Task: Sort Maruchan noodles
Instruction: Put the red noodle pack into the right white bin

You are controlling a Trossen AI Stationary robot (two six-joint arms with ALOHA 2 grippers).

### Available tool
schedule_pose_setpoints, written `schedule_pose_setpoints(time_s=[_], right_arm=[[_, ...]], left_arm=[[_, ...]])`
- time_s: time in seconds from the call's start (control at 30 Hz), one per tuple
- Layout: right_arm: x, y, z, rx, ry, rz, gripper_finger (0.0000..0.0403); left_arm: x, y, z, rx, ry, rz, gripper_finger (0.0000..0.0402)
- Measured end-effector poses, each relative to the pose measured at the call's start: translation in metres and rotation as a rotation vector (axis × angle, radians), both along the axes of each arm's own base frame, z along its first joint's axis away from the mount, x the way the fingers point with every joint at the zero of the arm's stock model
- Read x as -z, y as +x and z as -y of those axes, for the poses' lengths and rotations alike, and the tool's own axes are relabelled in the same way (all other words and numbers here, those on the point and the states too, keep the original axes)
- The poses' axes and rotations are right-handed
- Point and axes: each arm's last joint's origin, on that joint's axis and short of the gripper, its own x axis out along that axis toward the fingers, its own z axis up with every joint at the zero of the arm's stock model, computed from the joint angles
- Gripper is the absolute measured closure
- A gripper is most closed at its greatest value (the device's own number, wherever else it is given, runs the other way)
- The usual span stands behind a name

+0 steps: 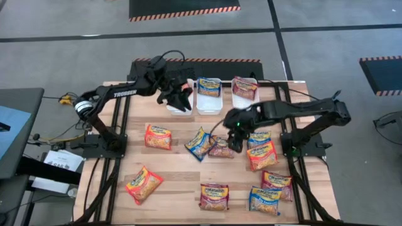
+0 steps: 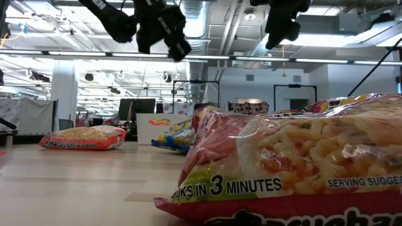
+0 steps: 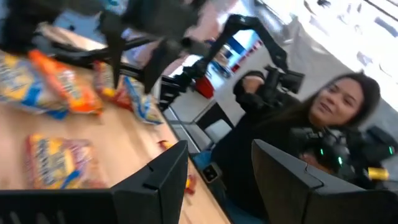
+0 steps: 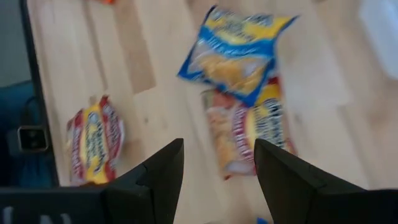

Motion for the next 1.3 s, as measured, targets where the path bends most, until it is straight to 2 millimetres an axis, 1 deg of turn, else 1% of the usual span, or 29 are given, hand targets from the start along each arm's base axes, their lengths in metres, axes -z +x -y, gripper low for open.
schedule_pose_setpoints(time_s=[0.13, 0.23, 0.37, 0.43, 0.57, 0.7, 0.83, 1.0, 1.07, 1.17, 1.3], right_arm=[[0.011, 0.006, -0.026, -0.038, 0.023, -0.044, 0.0182], [0.025, 0.011, -0.044, -0.061, 0.032, -0.102, 0.0182], [0.052, 0.015, -0.063, -0.062, 0.041, -0.195, 0.0182], [0.062, 0.019, -0.071, -0.083, 0.073, -0.204, 0.0183], [0.071, 0.031, -0.086, -0.154, 0.169, -0.170, 0.0193], [0.077, 0.041, -0.096, -0.208, 0.234, -0.126, 0.0203], [0.085, 0.049, -0.101, -0.233, 0.264, -0.109, 0.0203], [0.095, 0.058, -0.104, -0.243, 0.281, -0.096, 0.0183], [0.100, 0.059, -0.106, -0.244, 0.279, -0.103, 0.0170], [0.104, 0.066, -0.113, -0.264, 0.291, -0.061, 0.0153], [0.113, 0.069, -0.126, -0.286, 0.311, -0.056, 0.0143]], left_arm=[[-0.018, -0.001, 0.026, 0.035, 0.034, 0.046, 0.0235], [-0.028, -0.010, 0.050, 0.032, 0.054, 0.071, 0.0235], [-0.032, -0.032, 0.088, 0.006, 0.068, 0.071, 0.0235], [-0.033, -0.046, 0.106, -0.031, 0.082, 0.076, 0.0235], [-0.031, -0.071, 0.138, -0.145, 0.102, 0.094, 0.0235], [-0.023, -0.093, 0.164, -0.219, 0.101, 0.118, 0.0235], [-0.011, -0.108, 0.183, -0.273, 0.054, 0.077, 0.0235], [0.005, -0.121, 0.200, -0.231, 0.026, 0.034, 0.0235], [0.009, -0.122, 0.205, -0.242, 0.007, 0.011, 0.0235], [0.018, -0.123, 0.210, -0.265, -0.006, -0.039, 0.0235], [0.023, -0.122, 0.217, -0.284, -0.011, -0.074, 0.0235]])
